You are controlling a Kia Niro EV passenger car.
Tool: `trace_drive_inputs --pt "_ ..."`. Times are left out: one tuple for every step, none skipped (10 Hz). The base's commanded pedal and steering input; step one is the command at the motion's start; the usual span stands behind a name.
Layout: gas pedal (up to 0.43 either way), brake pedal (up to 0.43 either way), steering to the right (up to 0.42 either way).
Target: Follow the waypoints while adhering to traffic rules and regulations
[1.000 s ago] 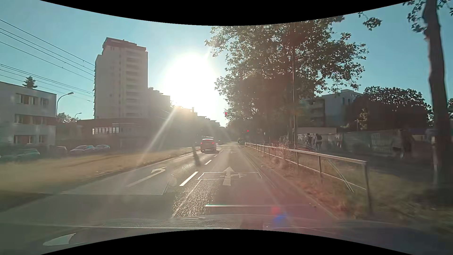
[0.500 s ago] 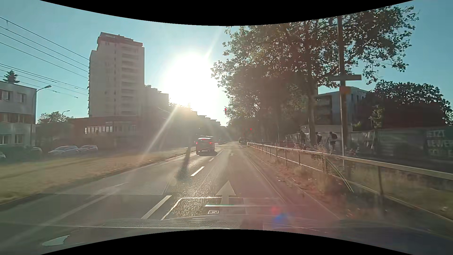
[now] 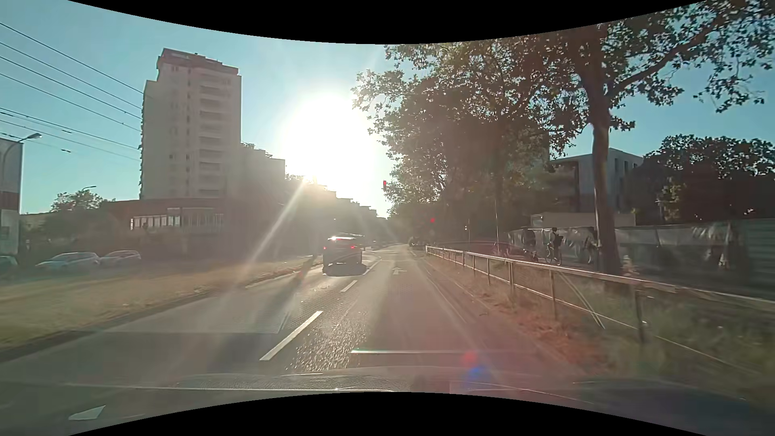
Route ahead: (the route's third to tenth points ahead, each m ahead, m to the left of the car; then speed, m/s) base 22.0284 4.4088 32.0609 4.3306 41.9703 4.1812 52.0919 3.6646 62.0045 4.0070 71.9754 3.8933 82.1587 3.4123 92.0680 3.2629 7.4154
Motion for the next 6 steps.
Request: trace_drive_inputs --pt "0.0 0.152 -0.001" --pt "0.0 0.165 -0.001" --pt "0.0 0.165 -0.001" --pt "0.0 0.171 0.001" --pt "0.0 0.177 0.001" --pt "0.0 0.183 0.001"
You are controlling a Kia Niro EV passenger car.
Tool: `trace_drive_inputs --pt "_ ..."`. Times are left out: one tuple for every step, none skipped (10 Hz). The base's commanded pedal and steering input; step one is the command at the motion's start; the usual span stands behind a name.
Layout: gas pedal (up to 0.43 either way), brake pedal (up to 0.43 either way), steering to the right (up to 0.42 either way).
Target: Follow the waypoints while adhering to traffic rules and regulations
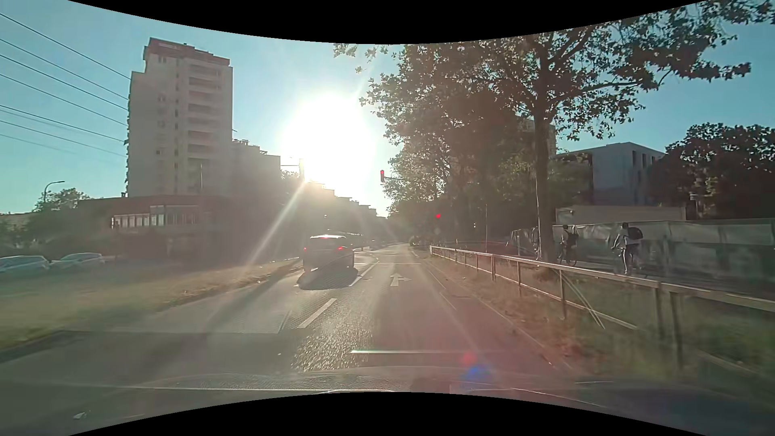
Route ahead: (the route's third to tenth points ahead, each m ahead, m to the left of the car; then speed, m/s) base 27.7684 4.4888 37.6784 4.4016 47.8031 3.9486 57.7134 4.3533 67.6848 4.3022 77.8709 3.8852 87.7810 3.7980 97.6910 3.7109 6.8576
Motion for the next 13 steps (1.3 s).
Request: trace_drive_inputs --pt "0.0 0.183 0.001" --pt "0.0 0.189 0.001" --pt "0.0 0.183 0.001" --pt "0.0 0.183 0.001" --pt "0.0 0.189 0.001" --pt "0.0 0.183 0.001" --pt "0.0 0.183 0.001" --pt "0.0 0.189 0.001" --pt "0.0 0.183 0.001" --pt "0.0 0.183 0.001" --pt "0.0 0.183 0.001" --pt "0.0 0.177 0.001" --pt "0.0 0.177 0.001"
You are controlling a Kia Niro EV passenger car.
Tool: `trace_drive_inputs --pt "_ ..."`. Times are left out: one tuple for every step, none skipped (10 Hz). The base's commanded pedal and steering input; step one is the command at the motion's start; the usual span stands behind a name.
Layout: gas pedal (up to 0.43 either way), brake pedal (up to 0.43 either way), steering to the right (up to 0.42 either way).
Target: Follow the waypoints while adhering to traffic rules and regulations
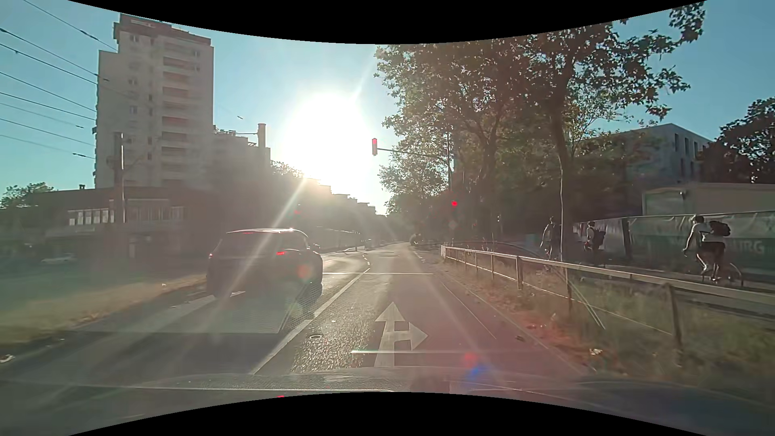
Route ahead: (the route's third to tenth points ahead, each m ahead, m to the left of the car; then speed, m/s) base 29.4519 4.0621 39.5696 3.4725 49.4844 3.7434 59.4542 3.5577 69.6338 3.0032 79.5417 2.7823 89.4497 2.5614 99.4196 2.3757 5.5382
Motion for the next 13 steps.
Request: trace_drive_inputs --pt "0.0 0.177 0.002" --pt "0.0 0.183 0.001" --pt "0.0 0.189 -0.001" --pt "0.0 0.189 -0.001" --pt "0.0 0.189 0.0" --pt "0.0 0.195 0.002" --pt "0.0 0.201 0.002" --pt "0.0 0.201 0.0" --pt "0.0 0.201 -0.001" --pt "0.0 0.207 0.001" --pt "0.0 0.207 0.002" --pt "0.0 0.207 0.003" --pt "0.0 0.207 0.003"
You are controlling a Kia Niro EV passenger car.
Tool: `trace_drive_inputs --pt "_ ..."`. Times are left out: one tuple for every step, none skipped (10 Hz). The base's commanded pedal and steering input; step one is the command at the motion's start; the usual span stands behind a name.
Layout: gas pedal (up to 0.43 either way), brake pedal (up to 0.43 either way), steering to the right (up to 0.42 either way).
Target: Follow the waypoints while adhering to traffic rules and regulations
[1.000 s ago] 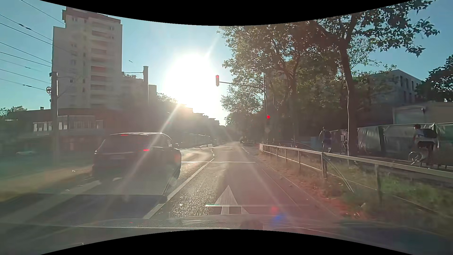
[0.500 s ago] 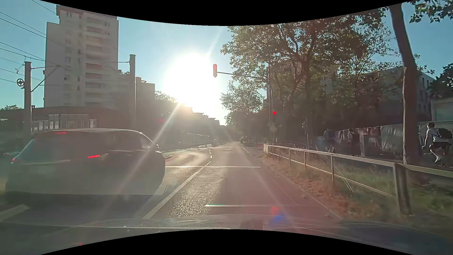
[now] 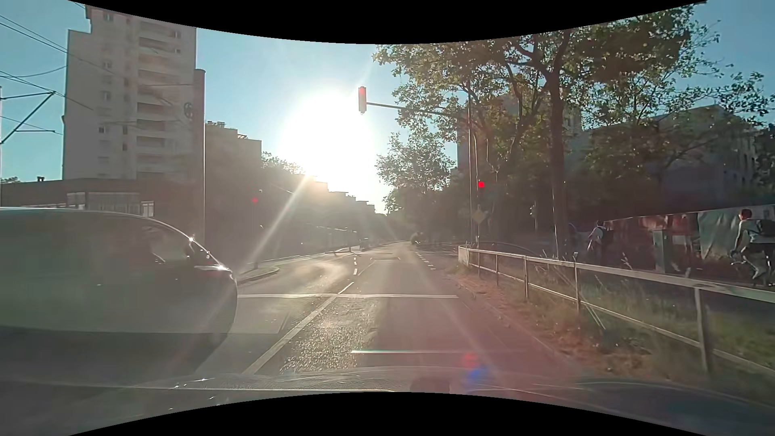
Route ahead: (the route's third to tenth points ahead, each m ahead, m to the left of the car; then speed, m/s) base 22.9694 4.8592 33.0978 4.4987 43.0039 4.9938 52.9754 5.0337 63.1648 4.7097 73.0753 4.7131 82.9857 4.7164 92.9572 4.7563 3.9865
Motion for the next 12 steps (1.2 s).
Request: trace_drive_inputs --pt "0.0 0.207 0.003" --pt "0.0 0.207 0.003" --pt "0.0 0.207 0.002" --pt "0.0 0.207 0.002" --pt "0.0 0.207 0.002" --pt "0.0 0.195 -0.001" --pt "0.0 0.171 -0.005" --pt "0.0 0.165 -0.006" --pt "0.0 0.165 -0.005" --pt "0.0 0.165 -0.005" --pt "0.0 0.165 -0.005" --pt "0.0 0.165 -0.005"
